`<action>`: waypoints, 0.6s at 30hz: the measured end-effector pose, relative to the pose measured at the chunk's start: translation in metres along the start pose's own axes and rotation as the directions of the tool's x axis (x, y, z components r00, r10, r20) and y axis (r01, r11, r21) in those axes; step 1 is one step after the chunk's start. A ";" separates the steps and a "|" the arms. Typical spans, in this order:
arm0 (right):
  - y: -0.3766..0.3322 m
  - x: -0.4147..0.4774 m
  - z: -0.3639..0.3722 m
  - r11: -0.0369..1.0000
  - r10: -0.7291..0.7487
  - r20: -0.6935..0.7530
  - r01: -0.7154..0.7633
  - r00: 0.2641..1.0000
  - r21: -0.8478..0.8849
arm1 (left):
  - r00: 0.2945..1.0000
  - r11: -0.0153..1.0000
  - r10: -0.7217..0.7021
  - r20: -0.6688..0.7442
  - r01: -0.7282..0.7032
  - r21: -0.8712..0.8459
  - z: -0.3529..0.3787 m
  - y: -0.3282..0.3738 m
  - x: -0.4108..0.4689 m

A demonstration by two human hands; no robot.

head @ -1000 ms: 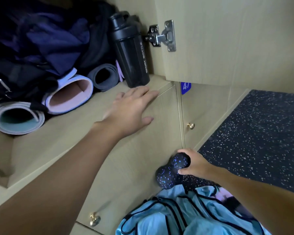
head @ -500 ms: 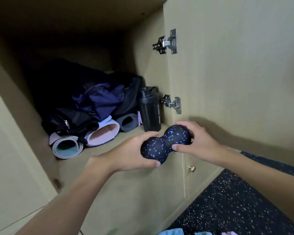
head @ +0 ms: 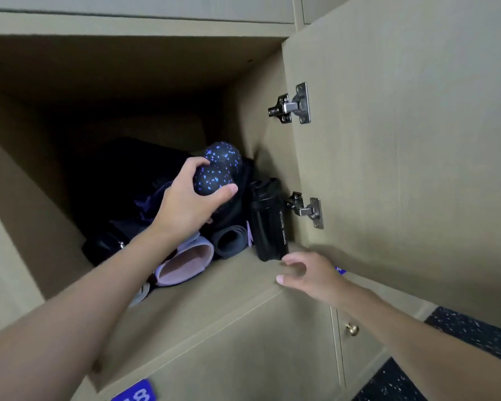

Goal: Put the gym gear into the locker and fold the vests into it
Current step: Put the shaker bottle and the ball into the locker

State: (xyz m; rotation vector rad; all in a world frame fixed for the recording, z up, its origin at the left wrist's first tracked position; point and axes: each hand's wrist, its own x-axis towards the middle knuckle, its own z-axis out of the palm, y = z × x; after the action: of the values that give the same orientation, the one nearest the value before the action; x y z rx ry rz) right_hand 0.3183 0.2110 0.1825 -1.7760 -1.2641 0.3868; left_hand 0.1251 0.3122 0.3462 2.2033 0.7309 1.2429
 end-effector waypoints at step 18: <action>0.026 0.033 0.017 0.965 -0.177 0.062 0.186 0.982 -0.185 | 0.995 0.977 -0.087 0.052 0.075 0.199 0.043 -0.016 0.162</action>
State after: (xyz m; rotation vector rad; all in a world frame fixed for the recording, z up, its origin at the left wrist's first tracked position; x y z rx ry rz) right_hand 0.3366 0.2457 0.1595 -1.7982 -1.5252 0.2076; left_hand 0.2305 0.4239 0.4141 2.3310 0.9455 1.1001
